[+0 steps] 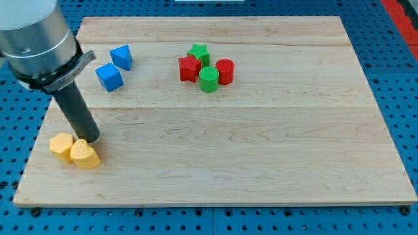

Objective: Move the blue cube towards center left

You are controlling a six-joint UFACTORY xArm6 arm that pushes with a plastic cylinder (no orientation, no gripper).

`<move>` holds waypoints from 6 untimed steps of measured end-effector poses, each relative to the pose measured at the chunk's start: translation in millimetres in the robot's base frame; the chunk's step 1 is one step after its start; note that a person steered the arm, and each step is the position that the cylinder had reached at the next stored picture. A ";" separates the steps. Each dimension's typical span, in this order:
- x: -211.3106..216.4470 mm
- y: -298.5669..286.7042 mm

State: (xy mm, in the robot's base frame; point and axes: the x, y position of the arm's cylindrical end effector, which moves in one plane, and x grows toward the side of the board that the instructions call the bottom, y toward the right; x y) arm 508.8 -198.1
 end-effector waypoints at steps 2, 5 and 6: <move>-98.3 69.6; -161.8 -25.9; -131.3 -61.6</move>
